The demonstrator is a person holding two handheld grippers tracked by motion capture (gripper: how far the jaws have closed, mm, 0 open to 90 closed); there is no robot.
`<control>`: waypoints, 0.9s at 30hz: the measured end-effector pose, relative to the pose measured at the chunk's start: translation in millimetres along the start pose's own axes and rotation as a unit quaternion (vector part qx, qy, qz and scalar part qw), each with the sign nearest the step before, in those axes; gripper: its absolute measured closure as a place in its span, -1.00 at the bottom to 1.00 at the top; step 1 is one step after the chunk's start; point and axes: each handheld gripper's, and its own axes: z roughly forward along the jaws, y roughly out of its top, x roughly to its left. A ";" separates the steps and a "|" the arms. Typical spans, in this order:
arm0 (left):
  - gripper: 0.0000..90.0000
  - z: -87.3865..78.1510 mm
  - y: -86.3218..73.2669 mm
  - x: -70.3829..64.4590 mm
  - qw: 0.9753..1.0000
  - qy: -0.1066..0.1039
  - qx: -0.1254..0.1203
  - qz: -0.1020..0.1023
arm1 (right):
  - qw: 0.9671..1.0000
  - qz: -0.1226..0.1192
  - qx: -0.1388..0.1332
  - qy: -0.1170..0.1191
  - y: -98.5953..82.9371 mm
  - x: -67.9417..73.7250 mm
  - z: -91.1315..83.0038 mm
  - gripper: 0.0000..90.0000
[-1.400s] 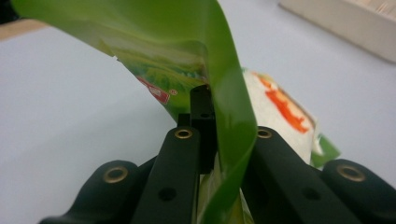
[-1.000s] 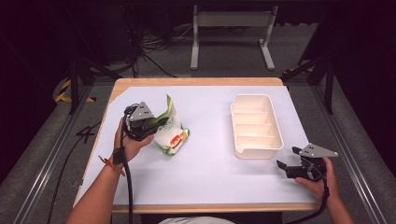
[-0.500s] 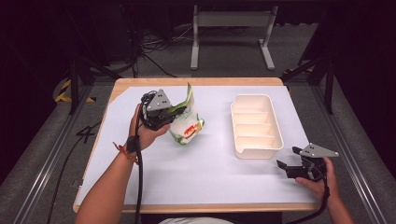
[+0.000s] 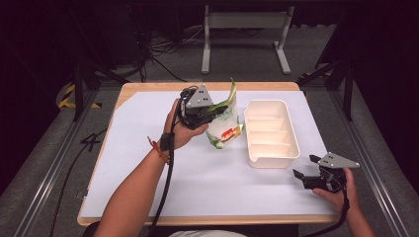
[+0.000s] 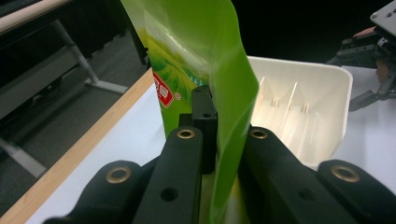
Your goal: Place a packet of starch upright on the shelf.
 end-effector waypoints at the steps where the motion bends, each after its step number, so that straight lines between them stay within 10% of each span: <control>1: 0.98 3.4 2.9 -1.1 1.000 -0.004 -0.001 0.002 | 1.000 -0.001 -0.002 -0.001 0.2 -0.2 -0.4 -0.67; 27: 0.97 77.3 45.9 -20.0 0.998 -0.058 -0.017 0.027 | 1.000 -0.006 -0.012 -0.003 0.3 -0.4 -2.1 -0.67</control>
